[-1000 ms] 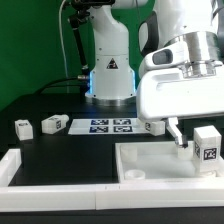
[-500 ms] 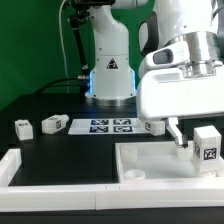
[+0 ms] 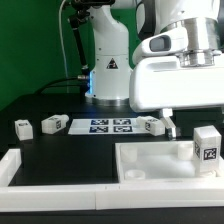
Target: Assemble square table
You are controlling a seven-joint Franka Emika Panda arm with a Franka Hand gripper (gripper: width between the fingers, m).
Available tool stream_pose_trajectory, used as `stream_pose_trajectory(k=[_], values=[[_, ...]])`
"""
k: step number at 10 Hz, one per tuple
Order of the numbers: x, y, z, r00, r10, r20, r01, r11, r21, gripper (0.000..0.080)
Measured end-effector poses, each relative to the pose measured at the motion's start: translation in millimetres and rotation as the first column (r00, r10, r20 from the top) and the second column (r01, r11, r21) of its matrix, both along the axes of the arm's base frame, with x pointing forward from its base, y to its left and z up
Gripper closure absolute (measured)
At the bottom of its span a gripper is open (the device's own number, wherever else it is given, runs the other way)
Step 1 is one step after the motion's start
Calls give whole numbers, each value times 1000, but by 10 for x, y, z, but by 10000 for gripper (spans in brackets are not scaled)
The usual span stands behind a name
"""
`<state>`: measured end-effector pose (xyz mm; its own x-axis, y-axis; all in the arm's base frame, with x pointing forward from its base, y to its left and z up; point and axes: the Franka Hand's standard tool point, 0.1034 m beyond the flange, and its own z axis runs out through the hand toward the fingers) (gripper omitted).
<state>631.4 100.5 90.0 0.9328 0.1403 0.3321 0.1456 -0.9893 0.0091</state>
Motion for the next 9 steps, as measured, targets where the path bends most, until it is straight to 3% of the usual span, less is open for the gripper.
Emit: stream_pose_trajectory(k=[2,4,7,9], values=[[65,35,72,992,-10,-124,9,1000,-9,150],[2,59,64,952,-41,-303,38,999,-15,150],[38,88,60,944,-45,-327,42,999,-18,150],[38,77,37,943,-50,-329,54,999,3,150]])
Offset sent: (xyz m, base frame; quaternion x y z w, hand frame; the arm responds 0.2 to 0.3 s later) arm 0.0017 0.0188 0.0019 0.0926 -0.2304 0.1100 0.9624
